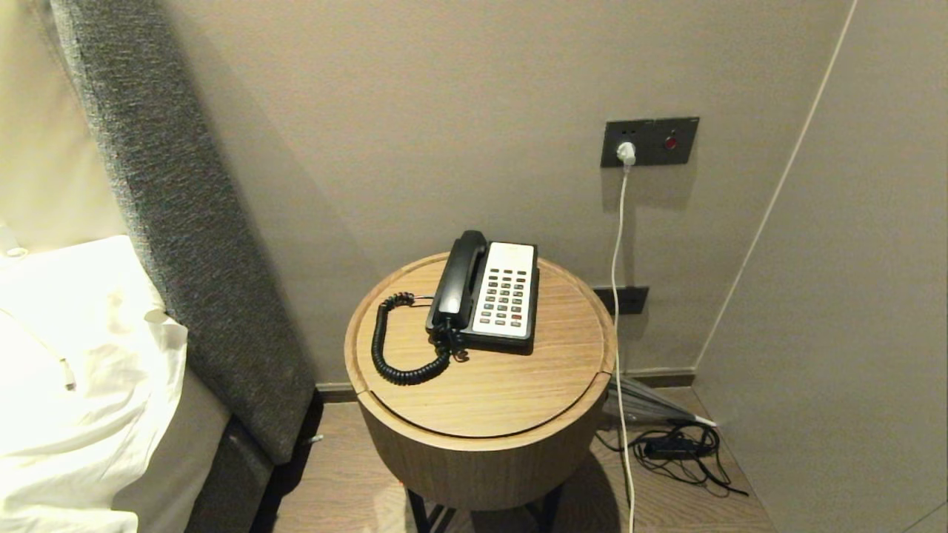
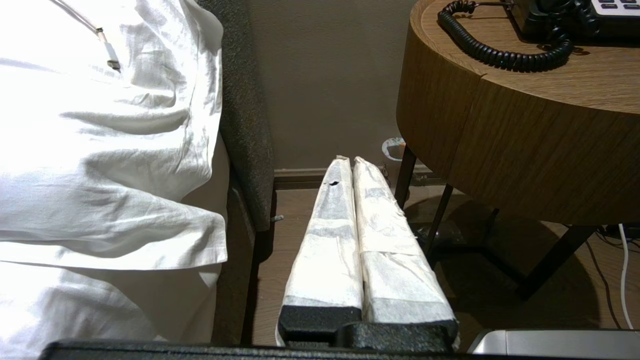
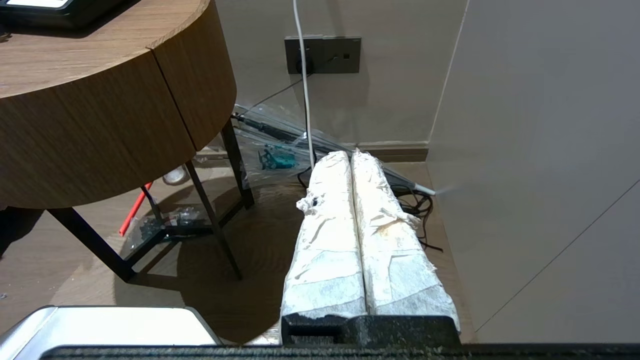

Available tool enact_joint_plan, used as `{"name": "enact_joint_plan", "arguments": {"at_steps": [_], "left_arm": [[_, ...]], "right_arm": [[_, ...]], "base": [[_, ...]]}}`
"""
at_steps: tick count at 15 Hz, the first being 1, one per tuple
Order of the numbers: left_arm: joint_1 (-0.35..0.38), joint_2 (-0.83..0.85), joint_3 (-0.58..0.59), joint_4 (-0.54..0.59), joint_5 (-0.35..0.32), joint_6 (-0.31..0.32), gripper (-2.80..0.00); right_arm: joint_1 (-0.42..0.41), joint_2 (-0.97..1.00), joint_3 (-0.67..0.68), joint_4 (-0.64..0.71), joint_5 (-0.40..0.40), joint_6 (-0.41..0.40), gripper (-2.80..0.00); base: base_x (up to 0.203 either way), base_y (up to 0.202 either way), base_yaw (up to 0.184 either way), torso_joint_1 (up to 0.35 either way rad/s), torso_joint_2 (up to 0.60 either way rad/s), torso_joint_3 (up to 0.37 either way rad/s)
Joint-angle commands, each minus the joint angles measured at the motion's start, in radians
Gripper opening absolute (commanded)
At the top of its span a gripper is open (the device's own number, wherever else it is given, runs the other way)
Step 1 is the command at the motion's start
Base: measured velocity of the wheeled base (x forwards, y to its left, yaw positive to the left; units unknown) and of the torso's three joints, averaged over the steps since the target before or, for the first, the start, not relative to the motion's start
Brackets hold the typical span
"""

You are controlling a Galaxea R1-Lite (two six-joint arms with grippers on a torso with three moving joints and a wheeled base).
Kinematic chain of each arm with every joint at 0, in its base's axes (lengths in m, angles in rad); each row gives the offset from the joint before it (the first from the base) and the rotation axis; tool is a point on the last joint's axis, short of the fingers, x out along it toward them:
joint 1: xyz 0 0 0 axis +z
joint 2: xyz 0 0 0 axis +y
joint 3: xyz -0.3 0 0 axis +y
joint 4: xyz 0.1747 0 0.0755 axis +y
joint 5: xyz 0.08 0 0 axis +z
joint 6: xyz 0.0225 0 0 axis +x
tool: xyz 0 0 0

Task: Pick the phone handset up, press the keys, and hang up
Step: Pick up the desk phone handset

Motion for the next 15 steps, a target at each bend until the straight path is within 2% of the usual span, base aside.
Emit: {"name": "enact_joint_plan", "arguments": {"at_steps": [1, 6, 13, 15], "left_arm": [[0.0, 0.002, 0.0, 0.0, 0.0, 0.0, -2.8], [-0.001, 0.002, 0.0, -0.001, 0.0, -0.003, -2.8], [0.001, 0.002, 0.002, -0.003, -0.006, 0.036, -2.8], [0.001, 0.002, 0.002, -0.004, -0.006, 0.028, -2.8]], "right_arm": [[-0.001, 0.0, 0.0, 0.001, 0.0, -0.001, -2.8], [0.0, 0.0, 0.0, 0.001, 0.001, -0.001, -2.8], [0.001, 0.0, 0.0, 0.001, 0.0, -0.001, -2.8], [0.0, 0.0, 0.0, 0.001, 0.0, -0.001, -2.8]], "base": [[0.0, 0.0, 0.0, 0.0, 0.0, 0.0], [0.0, 0.0, 0.0, 0.0, 0.0, 0.0], [0.0, 0.0, 0.0, 0.0, 0.0, 0.0], [0.0, 0.0, 0.0, 0.003, 0.01, -0.07]]}}
